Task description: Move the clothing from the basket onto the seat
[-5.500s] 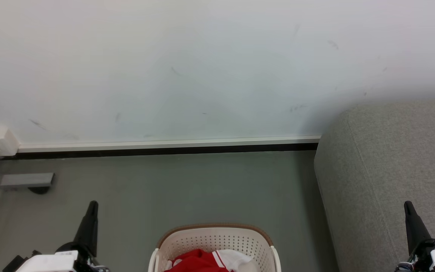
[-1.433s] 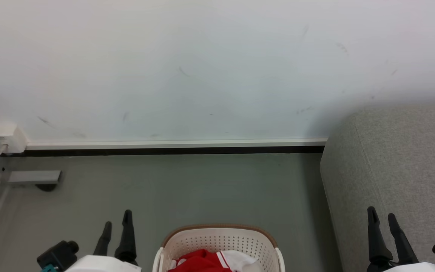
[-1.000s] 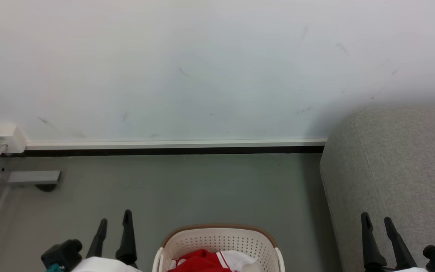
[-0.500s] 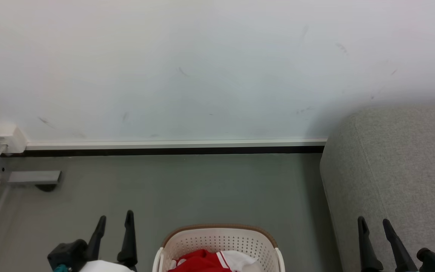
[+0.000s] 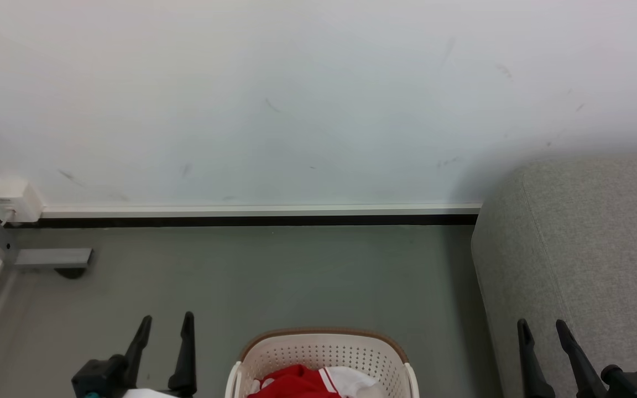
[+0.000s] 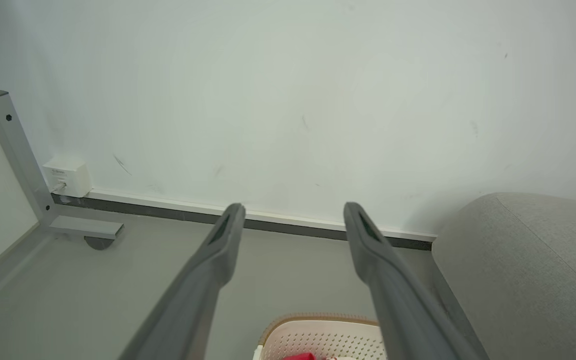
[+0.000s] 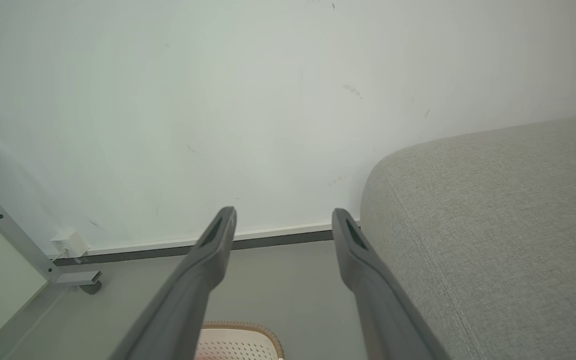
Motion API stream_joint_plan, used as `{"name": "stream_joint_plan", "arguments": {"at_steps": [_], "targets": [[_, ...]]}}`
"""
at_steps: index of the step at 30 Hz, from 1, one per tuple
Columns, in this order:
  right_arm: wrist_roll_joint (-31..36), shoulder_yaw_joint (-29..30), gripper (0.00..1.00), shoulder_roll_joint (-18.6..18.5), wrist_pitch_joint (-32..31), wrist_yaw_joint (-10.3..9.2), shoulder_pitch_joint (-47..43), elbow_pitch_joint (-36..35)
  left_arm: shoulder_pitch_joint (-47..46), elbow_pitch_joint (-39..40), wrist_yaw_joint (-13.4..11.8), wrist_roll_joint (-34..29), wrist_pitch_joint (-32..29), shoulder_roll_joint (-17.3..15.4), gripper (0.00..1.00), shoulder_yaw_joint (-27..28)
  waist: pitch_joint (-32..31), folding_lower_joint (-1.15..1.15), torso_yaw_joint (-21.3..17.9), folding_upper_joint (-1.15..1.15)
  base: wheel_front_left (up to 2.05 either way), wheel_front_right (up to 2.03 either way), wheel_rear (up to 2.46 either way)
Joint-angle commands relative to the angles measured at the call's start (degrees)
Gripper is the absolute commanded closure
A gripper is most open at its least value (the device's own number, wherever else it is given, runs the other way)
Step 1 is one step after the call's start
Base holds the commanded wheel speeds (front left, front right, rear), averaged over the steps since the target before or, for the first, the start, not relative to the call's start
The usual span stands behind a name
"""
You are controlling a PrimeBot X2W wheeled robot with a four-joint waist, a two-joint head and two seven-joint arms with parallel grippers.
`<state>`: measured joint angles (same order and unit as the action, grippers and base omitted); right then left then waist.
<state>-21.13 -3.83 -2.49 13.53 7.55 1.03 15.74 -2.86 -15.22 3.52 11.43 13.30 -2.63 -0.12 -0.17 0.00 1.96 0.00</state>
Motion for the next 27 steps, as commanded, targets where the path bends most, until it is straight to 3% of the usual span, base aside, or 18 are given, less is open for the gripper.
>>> {"name": "stream_joint_plan", "arguments": {"at_steps": [1, 14, 27], "targets": [[1.0, -0.2, 0.00, -0.6, 0.4, -0.11, -0.4, 0.1, 0.6, -0.2, 0.2, -1.6, 0.7, -0.4, 0.00, 0.4, 0.0, 0.00, 0.0, 0.00, 0.00, 0.00, 0.00], [4.4, -0.5, 0.00, -0.6, 1.8, -0.12, -0.9, 1.0, 0.8, -1.9, 1.5, -7.2, 2.0, -0.4, 0.00, 1.6, 0.0, 0.00, -0.2, 0.00, 0.00, 0.00, 0.00], [3.3, 0.4, 0.00, -0.6, 1.7, -0.12, -0.6, 3.6, 0.4, -3.3, 2.3, -5.2, 1.9, -0.4, 0.00, 2.5, 0.0, 0.00, -0.3, 0.00, 0.00, 0.00, 0.00]]}}
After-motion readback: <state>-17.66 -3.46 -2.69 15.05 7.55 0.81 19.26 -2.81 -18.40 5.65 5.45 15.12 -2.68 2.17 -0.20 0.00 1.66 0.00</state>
